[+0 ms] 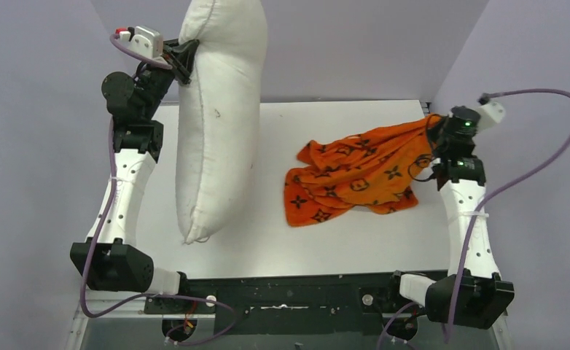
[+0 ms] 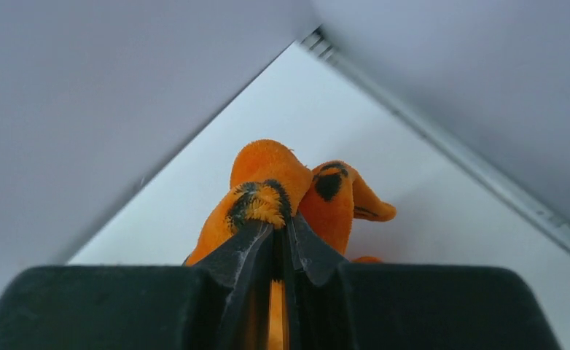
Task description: Remove the pillowcase from the pillow
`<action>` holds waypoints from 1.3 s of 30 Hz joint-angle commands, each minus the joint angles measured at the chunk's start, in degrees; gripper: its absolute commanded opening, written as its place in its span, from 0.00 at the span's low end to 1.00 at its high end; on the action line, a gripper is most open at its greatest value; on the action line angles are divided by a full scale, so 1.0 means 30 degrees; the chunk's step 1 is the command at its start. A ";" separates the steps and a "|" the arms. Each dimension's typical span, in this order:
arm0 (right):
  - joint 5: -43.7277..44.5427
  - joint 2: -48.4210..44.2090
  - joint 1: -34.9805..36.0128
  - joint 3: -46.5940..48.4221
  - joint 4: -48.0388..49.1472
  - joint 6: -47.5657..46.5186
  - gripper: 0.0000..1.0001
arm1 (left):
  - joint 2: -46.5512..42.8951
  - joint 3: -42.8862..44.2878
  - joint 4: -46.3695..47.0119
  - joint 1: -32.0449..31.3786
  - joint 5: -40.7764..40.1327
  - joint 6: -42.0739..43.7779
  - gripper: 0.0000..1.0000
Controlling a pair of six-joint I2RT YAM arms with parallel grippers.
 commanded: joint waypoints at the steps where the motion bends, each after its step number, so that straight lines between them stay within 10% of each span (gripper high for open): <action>1: -0.1981 -0.0831 -0.3738 0.1874 0.0025 0.0022 0.06 | -0.1852 0.0081 0.2697 0.0144 -0.0324 0.1516 0.00; 8: -0.2038 0.1110 -0.3732 0.1629 0.0042 -0.0535 0.13 | -0.2211 0.0881 0.0543 0.0145 -0.1431 0.1625 0.00; 11: -0.3410 0.2099 -0.3190 0.0700 0.0467 -0.1030 0.70 | -0.2086 0.1942 -0.1363 0.0094 -0.2116 0.1471 0.00; 15: -0.0598 0.2597 -0.0485 -0.0015 0.0356 -0.1144 0.99 | -0.1533 0.4201 -0.5225 -0.1027 -0.4747 0.3811 0.00; 27: 0.1063 0.2219 0.2244 -0.0889 0.0586 -0.0842 1.00 | 0.4635 1.1194 -1.6967 -0.8116 -1.9027 1.3257 0.00; 39: 0.1164 0.0514 0.2292 -0.1135 -0.0283 -0.1479 1.00 | 0.2766 0.8221 -1.4093 -0.4539 -1.8926 1.2664 0.00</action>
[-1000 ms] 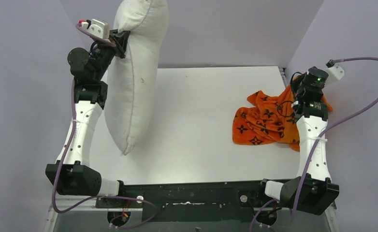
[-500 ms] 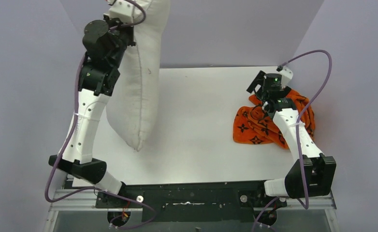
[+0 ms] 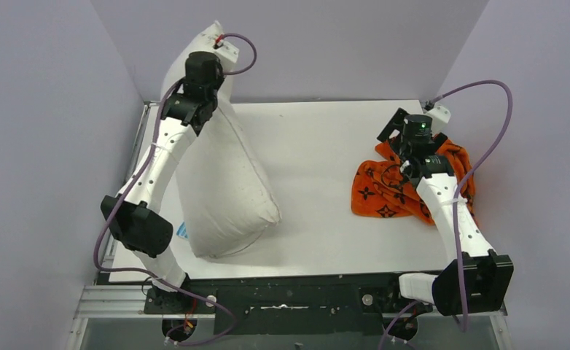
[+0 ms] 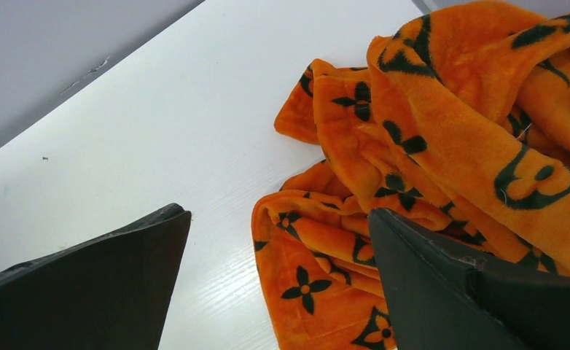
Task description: Remove the pillowcase from the pillow
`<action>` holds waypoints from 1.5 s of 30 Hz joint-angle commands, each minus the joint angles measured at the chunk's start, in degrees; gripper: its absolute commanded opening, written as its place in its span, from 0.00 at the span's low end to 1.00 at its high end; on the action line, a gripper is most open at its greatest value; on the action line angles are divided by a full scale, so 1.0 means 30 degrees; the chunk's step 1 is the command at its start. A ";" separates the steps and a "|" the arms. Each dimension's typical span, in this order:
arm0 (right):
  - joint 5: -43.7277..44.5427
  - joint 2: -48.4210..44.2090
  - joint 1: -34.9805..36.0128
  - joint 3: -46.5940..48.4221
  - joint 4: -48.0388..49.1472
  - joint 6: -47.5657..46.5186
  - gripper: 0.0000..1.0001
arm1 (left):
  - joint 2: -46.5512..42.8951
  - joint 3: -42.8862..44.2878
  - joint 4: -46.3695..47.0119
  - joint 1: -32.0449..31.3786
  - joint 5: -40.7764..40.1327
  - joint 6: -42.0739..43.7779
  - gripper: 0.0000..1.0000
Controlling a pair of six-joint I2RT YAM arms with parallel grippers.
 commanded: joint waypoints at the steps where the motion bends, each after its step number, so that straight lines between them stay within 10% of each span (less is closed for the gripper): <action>1: 0.0612 -0.1152 -0.0001 0.0207 0.0165 -0.0505 1.00 | -0.3452 0.0976 0.3474 0.2129 -0.0798 0.0383 0.00; 11: 0.0153 -0.1200 0.0576 0.0286 0.0228 -0.0247 1.00 | -0.1419 0.1698 -0.0171 0.2404 0.4475 0.0217 0.00; 20: 0.1742 -0.1924 0.1232 0.1112 -0.0607 -0.1834 1.00 | 0.0482 -0.3457 0.3342 0.2429 0.7040 -0.3857 0.00; 24: 0.1415 -0.2013 0.1322 0.1328 0.0127 -0.2072 1.00 | 0.0560 -0.3753 0.3259 0.2775 0.9252 -0.5505 0.37; 27: 0.1221 -0.1876 0.1510 0.1356 0.0764 -0.1460 1.00 | -0.0279 -0.4461 0.4457 0.3307 1.2224 -0.6829 0.95; 32: 0.0976 -0.2394 0.1819 0.0914 0.2295 -0.0888 1.00 | -0.3200 -0.6619 0.7410 0.4104 1.4097 -0.8729 0.97; 45: 0.1869 -0.4333 0.2313 -0.1049 0.4660 -0.2024 1.00 | -1.4818 -2.2787 2.0835 0.9661 1.3469 -1.7580 0.97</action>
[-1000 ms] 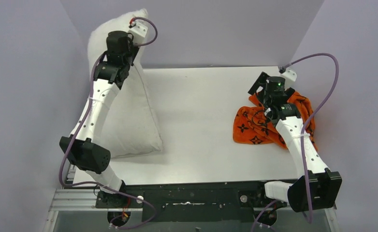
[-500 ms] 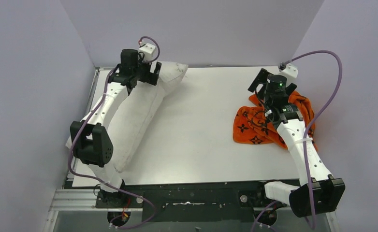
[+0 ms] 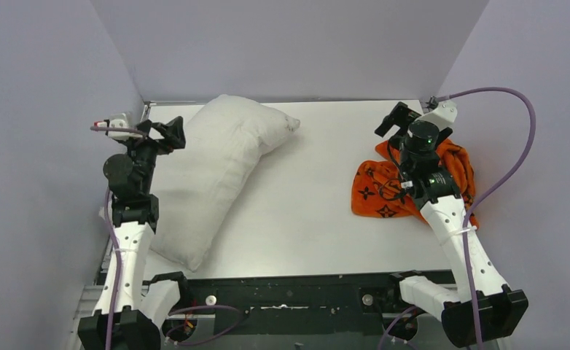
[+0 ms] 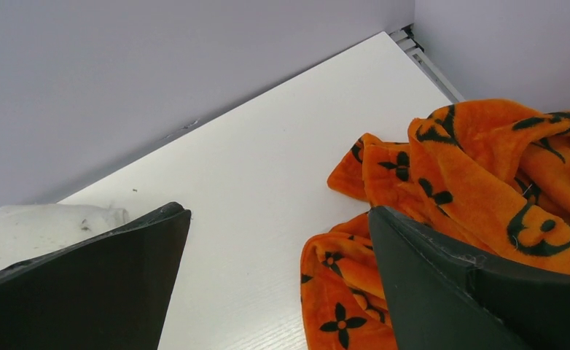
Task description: Remove the pillowcase from the pillow
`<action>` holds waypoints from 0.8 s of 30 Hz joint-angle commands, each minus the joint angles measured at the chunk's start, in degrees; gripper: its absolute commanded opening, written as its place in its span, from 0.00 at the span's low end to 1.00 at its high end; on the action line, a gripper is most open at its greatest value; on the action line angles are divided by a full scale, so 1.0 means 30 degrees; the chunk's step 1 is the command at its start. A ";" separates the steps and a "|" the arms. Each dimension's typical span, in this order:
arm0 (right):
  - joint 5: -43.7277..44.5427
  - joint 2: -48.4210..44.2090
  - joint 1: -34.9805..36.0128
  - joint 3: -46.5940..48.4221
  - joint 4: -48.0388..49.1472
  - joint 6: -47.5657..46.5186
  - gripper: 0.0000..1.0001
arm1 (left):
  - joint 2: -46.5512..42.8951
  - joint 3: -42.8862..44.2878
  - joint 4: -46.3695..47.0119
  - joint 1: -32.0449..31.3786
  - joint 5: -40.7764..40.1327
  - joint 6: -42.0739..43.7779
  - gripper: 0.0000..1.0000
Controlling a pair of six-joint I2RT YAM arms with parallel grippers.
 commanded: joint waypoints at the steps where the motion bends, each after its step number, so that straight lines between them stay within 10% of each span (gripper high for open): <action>1: 0.0309 -0.0965 0.0111 -0.0655 0.2060 -0.0906 1.00 | -0.0133 -0.2209 0.4307 -0.0050 0.0769 -0.2092 0.97; 24: -0.1856 0.0110 0.0348 -0.0534 0.2599 -0.2211 1.00 | -0.0172 -0.3233 0.6324 -0.0079 0.2137 -0.2122 0.97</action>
